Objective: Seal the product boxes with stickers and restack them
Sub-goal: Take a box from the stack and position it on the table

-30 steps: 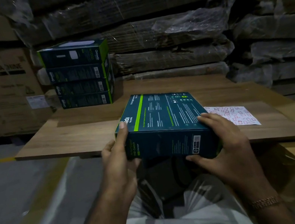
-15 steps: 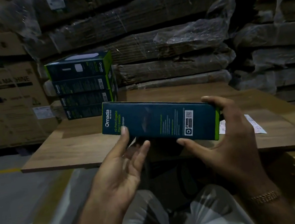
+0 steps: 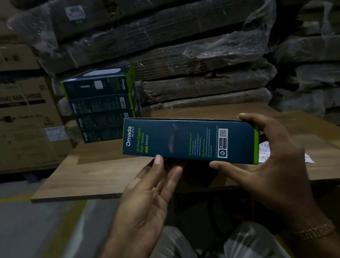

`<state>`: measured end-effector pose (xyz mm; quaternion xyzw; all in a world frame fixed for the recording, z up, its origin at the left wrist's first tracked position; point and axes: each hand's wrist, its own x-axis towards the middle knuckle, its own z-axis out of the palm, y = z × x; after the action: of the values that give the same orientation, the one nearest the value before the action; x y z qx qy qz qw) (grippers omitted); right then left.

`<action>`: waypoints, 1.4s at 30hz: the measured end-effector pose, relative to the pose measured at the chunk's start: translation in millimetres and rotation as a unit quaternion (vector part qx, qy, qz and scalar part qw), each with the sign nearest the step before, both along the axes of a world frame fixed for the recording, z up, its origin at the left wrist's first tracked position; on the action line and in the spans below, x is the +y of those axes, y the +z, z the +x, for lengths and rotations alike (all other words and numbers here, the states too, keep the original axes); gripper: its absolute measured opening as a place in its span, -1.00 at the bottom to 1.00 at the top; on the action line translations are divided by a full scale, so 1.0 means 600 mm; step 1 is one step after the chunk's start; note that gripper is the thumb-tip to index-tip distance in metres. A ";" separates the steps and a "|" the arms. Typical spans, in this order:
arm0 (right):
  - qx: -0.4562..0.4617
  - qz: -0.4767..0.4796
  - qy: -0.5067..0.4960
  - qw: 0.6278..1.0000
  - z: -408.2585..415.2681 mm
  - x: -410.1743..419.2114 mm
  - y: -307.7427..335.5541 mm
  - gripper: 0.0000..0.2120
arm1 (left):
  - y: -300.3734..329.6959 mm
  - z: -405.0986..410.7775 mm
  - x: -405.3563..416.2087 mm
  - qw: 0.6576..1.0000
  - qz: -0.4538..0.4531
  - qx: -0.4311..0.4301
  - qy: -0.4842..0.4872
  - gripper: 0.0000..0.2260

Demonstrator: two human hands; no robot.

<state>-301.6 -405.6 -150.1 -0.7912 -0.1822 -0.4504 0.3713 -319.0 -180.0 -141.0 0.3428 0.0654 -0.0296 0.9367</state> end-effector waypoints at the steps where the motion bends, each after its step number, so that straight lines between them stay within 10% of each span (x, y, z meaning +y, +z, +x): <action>1: 0.000 0.001 0.000 1.000 0.000 -0.001 0.000 -0.18 | 0.001 -0.001 0.000 1.000 0.001 0.000 -0.002 -0.84; 18: -0.008 -0.019 0.010 1.000 -0.002 0.020 -0.035 -0.19 | -0.011 -0.003 -0.029 0.998 0.030 -0.031 -0.034 -0.47; 42: 0.067 -0.102 -0.001 0.992 0.048 0.019 -0.063 -0.02 | -0.001 0.019 0.044 0.996 0.065 0.060 -0.031 -0.52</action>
<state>-272.8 -394.5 -187.8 -0.8538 -0.2012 -0.3754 0.2995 -307.7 -153.4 -141.7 0.4021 0.1122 -0.0746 0.9056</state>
